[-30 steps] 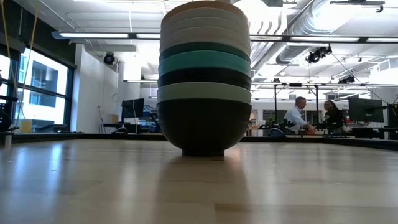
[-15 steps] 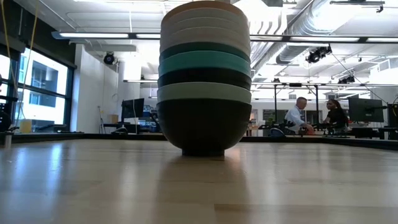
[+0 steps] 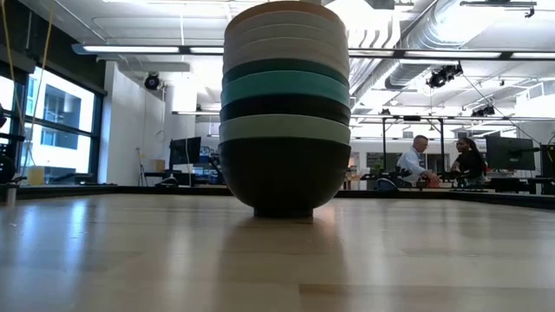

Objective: Nest bowls inside each other
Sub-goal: Return to Home Position

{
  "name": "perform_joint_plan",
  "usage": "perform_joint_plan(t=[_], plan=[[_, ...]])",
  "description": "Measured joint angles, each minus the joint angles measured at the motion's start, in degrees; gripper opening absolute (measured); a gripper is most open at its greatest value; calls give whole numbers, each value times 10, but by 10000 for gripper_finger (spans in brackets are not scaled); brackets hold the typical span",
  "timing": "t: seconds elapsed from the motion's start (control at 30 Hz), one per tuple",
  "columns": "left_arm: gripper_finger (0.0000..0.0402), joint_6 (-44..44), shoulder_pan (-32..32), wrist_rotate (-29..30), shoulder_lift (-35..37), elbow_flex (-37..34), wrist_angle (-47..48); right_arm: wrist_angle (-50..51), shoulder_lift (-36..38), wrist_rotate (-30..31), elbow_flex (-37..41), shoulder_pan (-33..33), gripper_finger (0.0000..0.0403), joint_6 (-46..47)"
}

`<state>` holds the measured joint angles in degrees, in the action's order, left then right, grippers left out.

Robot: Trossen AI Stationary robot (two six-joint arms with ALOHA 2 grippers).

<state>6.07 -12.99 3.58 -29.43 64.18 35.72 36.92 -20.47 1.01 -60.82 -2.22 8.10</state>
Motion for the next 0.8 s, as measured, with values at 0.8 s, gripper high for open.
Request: perform_joint_plan(t=[0.8], plan=[[131, -1, 0, 72, 271, -376, -295, -122, 0, 19, 47, 0, 124, -35]])
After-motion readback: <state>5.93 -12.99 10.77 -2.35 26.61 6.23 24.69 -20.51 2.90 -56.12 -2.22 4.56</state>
